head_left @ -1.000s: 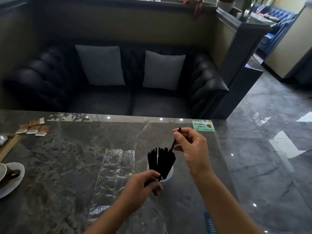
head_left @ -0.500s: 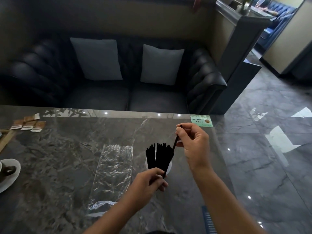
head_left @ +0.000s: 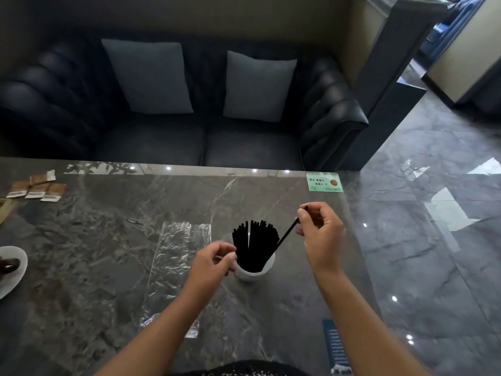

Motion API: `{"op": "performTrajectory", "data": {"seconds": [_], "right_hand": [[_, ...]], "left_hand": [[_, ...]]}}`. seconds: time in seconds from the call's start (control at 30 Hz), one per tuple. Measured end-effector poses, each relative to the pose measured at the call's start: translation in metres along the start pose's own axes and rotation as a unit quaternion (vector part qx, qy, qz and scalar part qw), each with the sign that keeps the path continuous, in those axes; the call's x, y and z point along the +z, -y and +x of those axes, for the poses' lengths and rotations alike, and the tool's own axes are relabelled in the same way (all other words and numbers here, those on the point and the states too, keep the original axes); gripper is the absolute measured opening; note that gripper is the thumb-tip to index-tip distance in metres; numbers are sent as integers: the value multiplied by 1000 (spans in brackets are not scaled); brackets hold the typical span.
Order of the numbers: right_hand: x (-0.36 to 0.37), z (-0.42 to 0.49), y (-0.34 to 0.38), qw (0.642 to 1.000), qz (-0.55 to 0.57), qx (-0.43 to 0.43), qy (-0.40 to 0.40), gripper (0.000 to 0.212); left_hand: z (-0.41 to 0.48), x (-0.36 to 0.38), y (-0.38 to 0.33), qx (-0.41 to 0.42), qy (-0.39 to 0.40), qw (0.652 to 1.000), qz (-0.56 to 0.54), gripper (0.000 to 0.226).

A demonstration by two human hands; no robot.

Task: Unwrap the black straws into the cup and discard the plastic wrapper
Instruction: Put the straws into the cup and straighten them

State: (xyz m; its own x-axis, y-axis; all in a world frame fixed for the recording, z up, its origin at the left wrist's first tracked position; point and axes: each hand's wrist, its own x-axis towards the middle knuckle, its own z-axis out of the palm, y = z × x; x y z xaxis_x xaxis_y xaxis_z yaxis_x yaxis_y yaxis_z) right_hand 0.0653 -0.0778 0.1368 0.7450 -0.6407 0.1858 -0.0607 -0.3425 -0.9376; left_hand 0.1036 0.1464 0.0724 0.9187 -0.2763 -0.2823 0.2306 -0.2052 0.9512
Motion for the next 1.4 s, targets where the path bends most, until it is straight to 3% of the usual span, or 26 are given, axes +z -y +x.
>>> {"op": "performTrajectory", "data": {"seconds": [0.1,0.2,0.3,0.5,0.7,1.0,1.27,1.4], "right_hand": [[3,-11,-12,999,-39,-10,17,7],[6,-17,-20,997,-75,-22,25,7],[8,-22,-27,992,-116,-37,29,4],[16,-29,-46,984,-160,-30,74,6],[27,-33,-65,974,-177,3,144,5],[45,-24,-74,940,-184,87,273,17],[61,-8,-67,914,-210,44,344,27],[60,-5,-66,914,-204,29,350,27]], "left_hand": [[7,1,1,-27,-35,998,-45,13],[13,3,-1,-16,-45,999,-25,20],[19,7,-2,-7,-23,1000,-2,28],[29,14,8,-1,63,988,143,48],[34,17,11,-8,50,990,135,42],[49,18,7,14,110,963,247,41],[61,26,-3,43,130,965,224,45],[64,27,-3,32,118,977,175,33]]}}
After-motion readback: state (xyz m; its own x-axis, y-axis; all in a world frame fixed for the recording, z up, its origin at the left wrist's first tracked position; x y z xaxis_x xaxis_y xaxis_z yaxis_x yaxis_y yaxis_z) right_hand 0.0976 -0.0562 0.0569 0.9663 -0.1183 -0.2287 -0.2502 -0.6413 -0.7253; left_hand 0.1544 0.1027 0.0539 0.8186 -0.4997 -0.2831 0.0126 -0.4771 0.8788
